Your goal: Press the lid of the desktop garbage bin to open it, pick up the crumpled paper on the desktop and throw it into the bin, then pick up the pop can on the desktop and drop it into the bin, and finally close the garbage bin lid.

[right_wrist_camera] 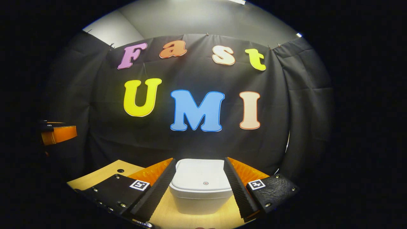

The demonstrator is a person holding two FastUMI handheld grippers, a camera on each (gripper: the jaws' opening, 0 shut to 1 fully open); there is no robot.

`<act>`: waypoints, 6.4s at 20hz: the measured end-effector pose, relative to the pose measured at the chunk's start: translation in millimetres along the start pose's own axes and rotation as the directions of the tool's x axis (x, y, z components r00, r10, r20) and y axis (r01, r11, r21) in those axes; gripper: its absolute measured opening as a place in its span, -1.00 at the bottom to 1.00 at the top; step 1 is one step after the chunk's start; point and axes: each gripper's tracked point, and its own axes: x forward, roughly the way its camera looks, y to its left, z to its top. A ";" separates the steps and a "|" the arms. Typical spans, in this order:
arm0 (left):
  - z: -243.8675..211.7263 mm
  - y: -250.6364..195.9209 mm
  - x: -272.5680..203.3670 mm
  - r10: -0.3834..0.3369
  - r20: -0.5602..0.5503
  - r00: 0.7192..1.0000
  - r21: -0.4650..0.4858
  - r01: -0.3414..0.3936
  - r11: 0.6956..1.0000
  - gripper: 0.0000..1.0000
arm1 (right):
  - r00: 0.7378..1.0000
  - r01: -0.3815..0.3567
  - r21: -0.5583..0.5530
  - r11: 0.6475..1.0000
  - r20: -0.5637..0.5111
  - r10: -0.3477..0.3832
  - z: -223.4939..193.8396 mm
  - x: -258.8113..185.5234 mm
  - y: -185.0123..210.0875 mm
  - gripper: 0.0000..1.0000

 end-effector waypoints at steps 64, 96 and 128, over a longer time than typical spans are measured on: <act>-11.9 -30.8 -8.0 -0.015 0.002 1.000 -0.002 0.015 1.000 0.89 | 0.952 -0.043 0.127 0.991 -0.296 0.079 -112.9 70.6 -15.8 -0.94; -20.7 -13.4 -13.4 0.000 0.006 1.000 -0.006 0.000 1.000 0.89 | 0.994 -0.089 0.189 0.978 -0.041 0.098 -1.7 36.9 -8.1 -0.96; -311.1 8.8 -59.9 -0.053 -0.442 0.896 -0.038 0.041 0.998 0.90 | 0.981 -0.175 0.204 0.963 -0.044 0.187 -9.7 -24.3 28.9 0.82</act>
